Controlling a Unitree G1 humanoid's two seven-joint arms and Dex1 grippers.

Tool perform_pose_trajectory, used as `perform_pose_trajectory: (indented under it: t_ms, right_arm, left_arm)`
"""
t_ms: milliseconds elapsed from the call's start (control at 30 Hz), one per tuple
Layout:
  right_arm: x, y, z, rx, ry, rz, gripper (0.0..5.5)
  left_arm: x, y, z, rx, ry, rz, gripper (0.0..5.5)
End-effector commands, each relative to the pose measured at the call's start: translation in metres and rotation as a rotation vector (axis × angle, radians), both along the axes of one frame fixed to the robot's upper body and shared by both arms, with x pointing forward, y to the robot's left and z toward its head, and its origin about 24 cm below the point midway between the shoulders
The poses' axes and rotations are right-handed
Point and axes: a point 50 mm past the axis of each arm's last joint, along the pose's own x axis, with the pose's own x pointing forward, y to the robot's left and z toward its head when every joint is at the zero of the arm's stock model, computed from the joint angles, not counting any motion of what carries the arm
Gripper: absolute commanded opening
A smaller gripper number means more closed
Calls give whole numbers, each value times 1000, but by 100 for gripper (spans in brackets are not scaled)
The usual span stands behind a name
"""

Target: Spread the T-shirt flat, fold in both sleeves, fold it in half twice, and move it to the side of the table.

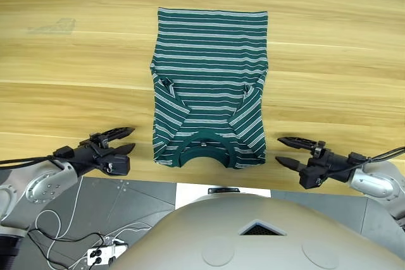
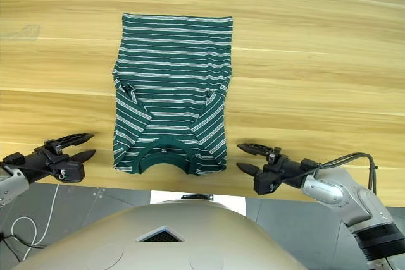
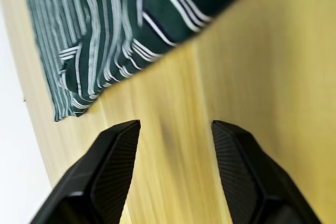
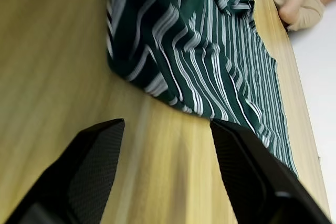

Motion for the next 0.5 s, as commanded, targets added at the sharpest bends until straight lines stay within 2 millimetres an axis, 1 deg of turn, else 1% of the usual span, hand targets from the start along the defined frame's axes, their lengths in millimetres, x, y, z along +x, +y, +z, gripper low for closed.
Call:
perform_pose_trajectory:
  t_ms: [33, 133, 233, 300, 400, 500]
  right_arm:
    - [1, 10, -9, -22, 33, 35, 304]
    - [5, 11, -9, -28, 31, 54, 304]
    - [9, 11, -9, -30, 29, 69, 304]
    - [10, 16, -12, -19, 30, 79, 304]
    - [10, 21, -15, -6, 33, 88, 304]
    - [12, 21, -18, -10, 35, 95, 304]
  left_arm:
    - [0, -8, -4, 2, 64, -82, 256]
    - [6, -22, -12, -36, 102, -141, 256]
    - [8, -35, -21, -80, 151, -197, 256]
    - [12, -45, -28, -120, 184, -238, 256]
    - [19, -52, -40, -132, 225, -277, 256]
    - [22, -55, -43, -152, 250, -292, 256]
